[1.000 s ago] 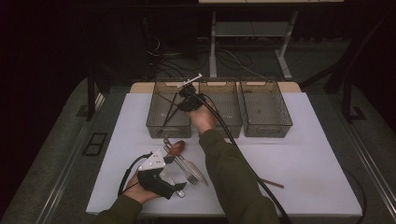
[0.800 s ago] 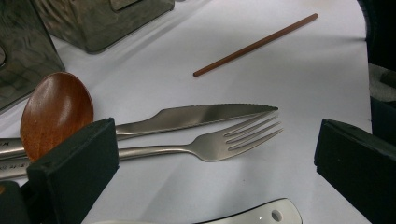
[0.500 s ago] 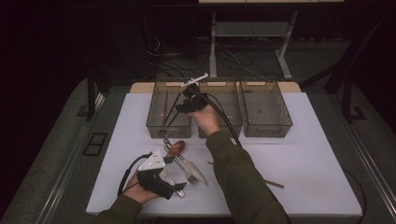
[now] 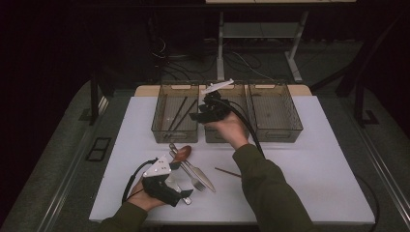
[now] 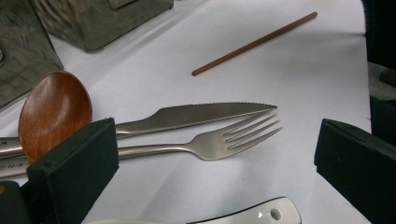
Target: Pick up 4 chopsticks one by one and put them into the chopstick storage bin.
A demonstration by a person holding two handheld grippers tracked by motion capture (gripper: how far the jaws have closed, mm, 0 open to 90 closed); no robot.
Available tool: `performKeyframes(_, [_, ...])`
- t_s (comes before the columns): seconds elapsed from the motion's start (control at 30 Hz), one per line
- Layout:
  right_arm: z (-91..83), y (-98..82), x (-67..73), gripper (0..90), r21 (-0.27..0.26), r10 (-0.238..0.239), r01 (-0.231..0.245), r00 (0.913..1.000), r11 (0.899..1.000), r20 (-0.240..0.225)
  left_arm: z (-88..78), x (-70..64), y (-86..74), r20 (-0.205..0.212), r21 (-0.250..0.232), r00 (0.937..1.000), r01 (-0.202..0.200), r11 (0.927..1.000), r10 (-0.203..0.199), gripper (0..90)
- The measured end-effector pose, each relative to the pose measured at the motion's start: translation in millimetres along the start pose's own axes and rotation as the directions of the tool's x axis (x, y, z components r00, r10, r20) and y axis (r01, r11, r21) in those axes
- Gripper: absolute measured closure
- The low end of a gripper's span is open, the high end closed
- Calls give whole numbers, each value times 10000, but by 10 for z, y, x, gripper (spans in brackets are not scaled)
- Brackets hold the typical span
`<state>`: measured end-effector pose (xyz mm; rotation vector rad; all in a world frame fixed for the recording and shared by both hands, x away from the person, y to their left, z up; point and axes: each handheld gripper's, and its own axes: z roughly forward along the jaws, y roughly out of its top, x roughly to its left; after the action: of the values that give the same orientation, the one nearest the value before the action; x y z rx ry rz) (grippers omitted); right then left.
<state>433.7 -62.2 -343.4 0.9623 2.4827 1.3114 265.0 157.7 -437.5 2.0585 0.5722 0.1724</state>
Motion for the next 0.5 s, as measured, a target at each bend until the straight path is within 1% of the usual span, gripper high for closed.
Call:
performKeyframes(0.07, [-88,-53,5,457,-49,-120,119,9998,9999,-165,-3,-3,0,-7,24,10000,-45,10000,45,0])
performKeyframes(0.17, [-210,-135,11,450,-3,-457,457,9984,9990,-324,-3,-6,3,-9,-97,10000,25,9999,-25,0])
performKeyframes(0.23, [-303,-205,5,448,-125,-474,469,9982,9988,-378,-2,-5,0,-37,-89,9999,121,9999,-121,0])
performKeyframes(0.3, [-363,-265,-1,444,-101,-489,485,9977,9988,-475,-12,0,-1,-39,-39,10000,70,10000,-71,0])
performKeyframes(0.37, [-428,-323,-6,437,-8,-718,718,9963,9974,-476,-15,7,-2,-20,-1,10000,65,10000,-65,0])
performKeyframes(0.43, [-513,-381,-18,436,-183,-736,728,9960,9972,-506,-11,9,-6,-40,-60,9999,116,9999,-117,0])
performKeyframes(0.47, [-552,-413,-25,434,-264,-695,680,9959,9973,-579,-17,16,-7,-33,4,10000,39,10000,-39,0])
performKeyframes(0.5, [-578,-443,-34,426,-282,-703,686,9955,9972,-637,-13,13,-8,-31,-61,9999,100,9999,-100,0])
